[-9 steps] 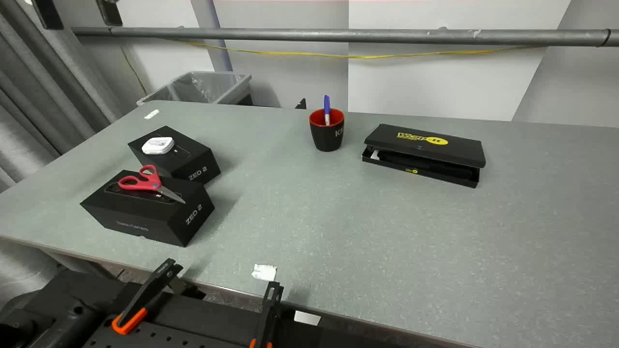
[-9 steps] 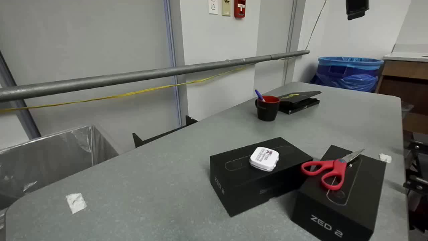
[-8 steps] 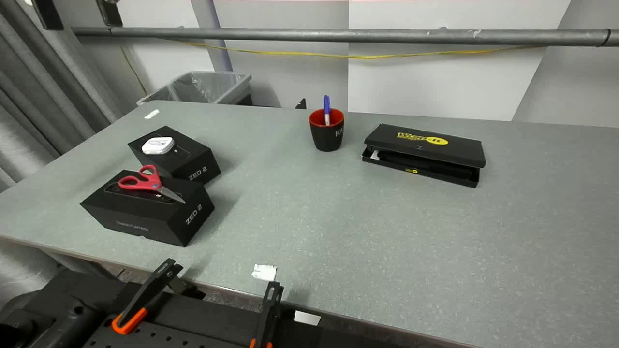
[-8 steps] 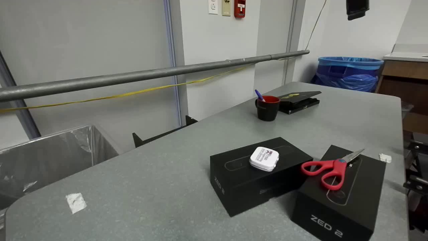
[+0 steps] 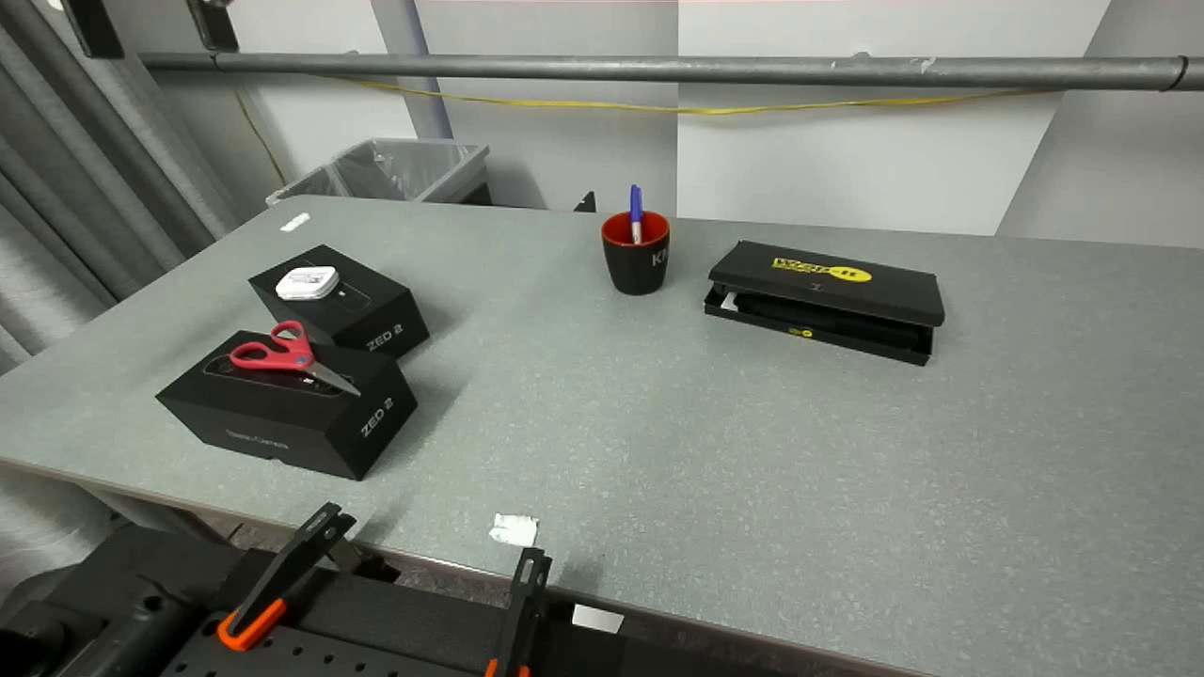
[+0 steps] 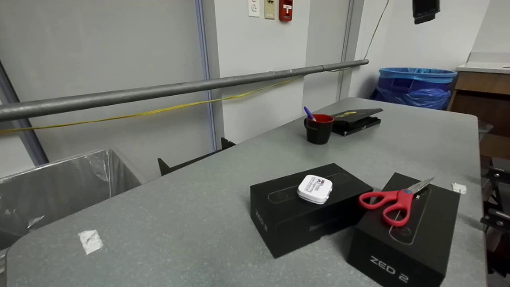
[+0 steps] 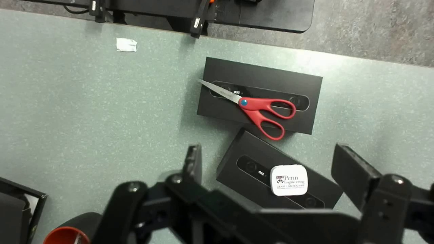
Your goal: Remove the blue pen from the red and black mug
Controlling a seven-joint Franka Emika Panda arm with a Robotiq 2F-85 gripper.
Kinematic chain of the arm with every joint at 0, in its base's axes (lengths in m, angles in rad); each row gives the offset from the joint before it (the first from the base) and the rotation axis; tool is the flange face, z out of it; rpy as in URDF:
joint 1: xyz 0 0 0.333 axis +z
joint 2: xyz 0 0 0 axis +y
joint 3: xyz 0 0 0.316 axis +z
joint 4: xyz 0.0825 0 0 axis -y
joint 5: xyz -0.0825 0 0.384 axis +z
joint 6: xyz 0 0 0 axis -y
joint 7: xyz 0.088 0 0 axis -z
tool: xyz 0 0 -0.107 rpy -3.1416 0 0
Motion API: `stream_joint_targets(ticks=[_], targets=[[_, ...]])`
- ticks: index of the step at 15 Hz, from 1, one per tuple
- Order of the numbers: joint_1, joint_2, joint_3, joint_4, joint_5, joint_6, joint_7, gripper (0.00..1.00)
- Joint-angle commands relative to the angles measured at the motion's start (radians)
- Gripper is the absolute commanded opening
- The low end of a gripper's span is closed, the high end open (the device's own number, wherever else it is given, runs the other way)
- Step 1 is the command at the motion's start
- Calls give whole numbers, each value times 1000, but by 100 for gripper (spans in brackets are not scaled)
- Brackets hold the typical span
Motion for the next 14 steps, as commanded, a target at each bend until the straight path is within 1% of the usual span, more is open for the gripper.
stream_joint_targets(ticks=[1, 3, 6, 8, 11, 12, 13, 14], targets=[[10, -4, -11, -10, -12, 26, -5, 100], [3, -8, -15, -35, -61, 80, -16, 100], [-30, -13, -54, -105, -155, 246, -18, 100], [-66, -2, -100, -156, -204, 384, -16, 100], [-120, 18, -182, -192, -170, 536, -55, 100], [-134, 32, -205, -182, -154, 555, -71, 100], [-138, 32, -229, -177, -105, 553, -129, 100], [-127, 25, -202, -183, -157, 521, -69, 100]])
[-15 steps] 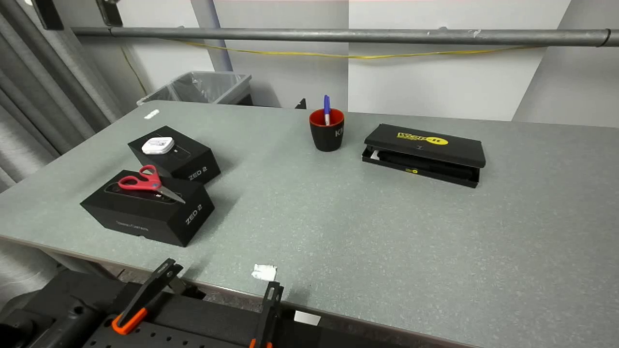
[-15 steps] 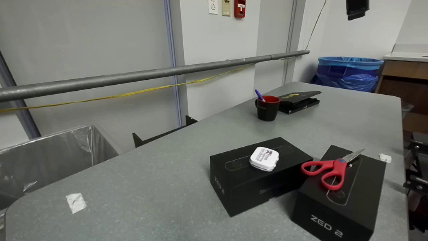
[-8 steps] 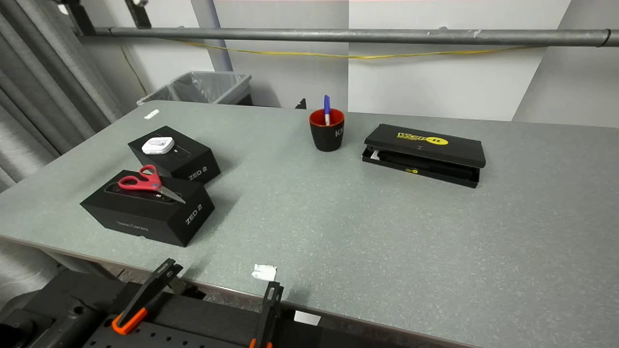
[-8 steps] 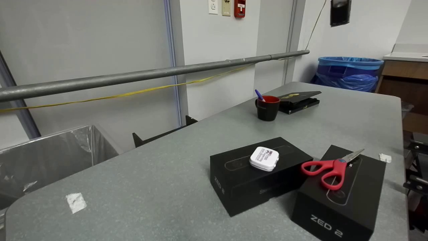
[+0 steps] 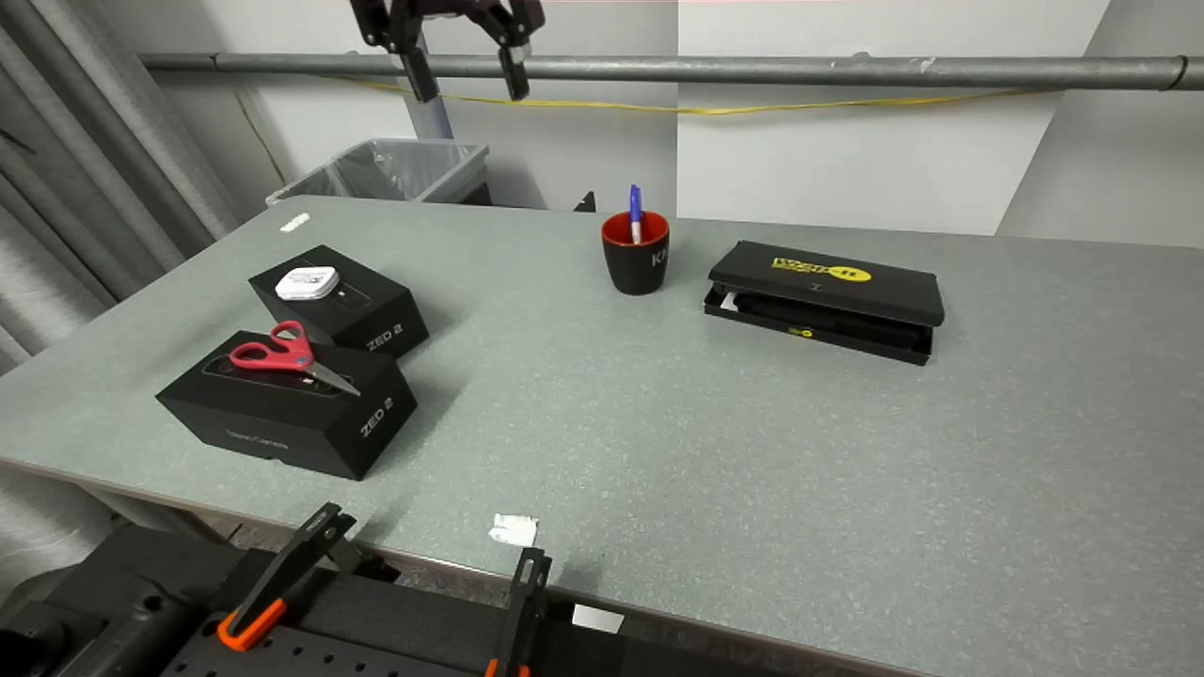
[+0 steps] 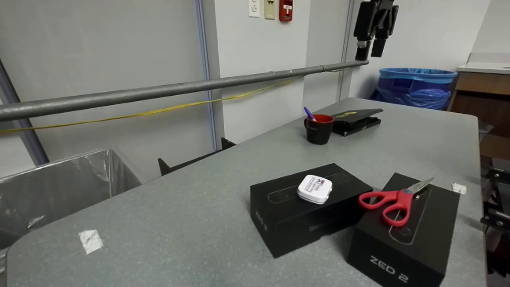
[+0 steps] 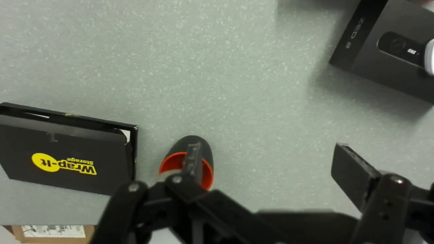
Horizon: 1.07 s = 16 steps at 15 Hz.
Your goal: Remove the blue pen from the red and black mug
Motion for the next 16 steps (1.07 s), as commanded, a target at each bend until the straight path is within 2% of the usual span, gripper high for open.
stream_joint_targets(ticks=[1, 7, 8, 12, 14, 16], targets=[[-12, 3, -8, 2, 4, 0, -16, 100], [-6, 3, 8, 1, 3, -1, -11, 100], [-7, 10, 16, 1, -27, 19, 26, 100], [-32, 150, 14, 16, -229, 201, 164, 100], [-39, 234, -16, 42, -269, 297, 183, 100], [-39, 317, -49, 81, -261, 390, 180, 100]])
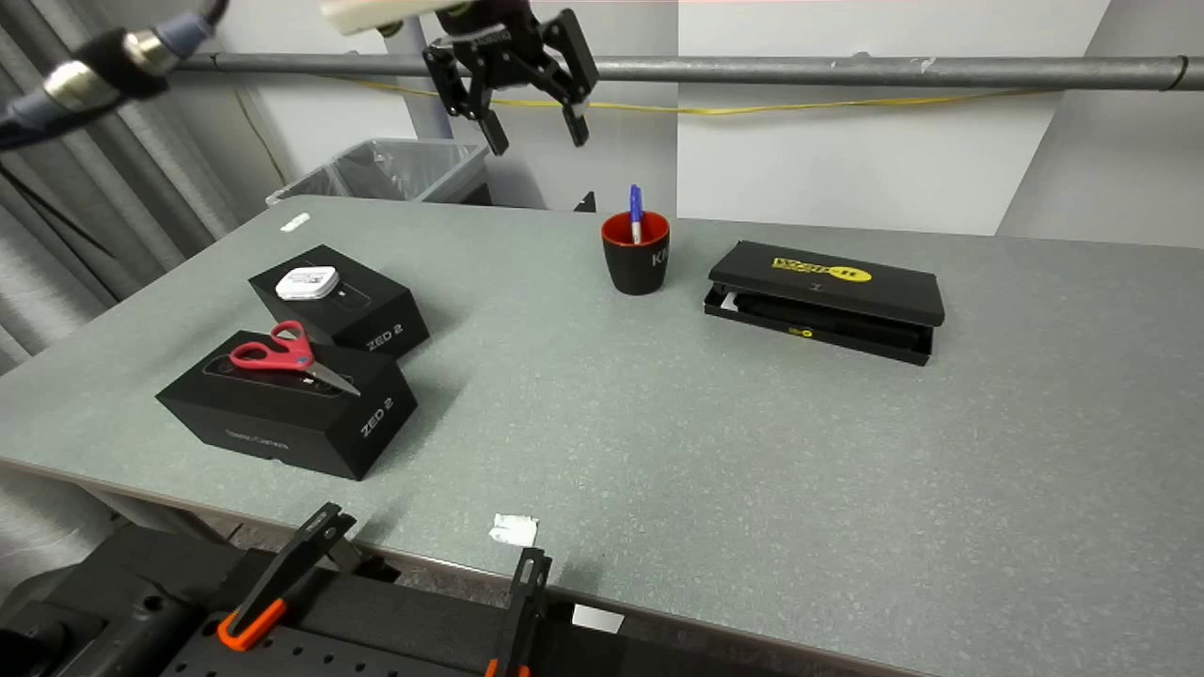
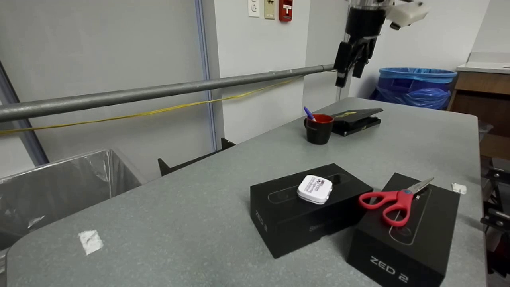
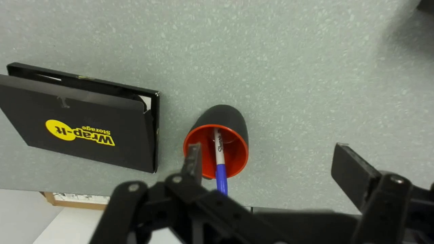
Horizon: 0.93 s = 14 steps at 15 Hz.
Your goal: Remove the blue pen from the red and black mug
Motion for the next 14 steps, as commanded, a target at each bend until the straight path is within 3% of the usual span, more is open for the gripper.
stream_joint_targets(ticks=[1, 3, 4, 10, 14], targets=[[-11, 164, -47, 97, -2, 143, 5, 100], [-10, 212, -69, 138, 47, 161, -27, 100], [12, 152, -78, 73, 23, 138, -15, 100], [18, 169, -87, 84, 25, 140, -17, 100], [49, 264, -132, 167, -33, 162, 98, 100]])
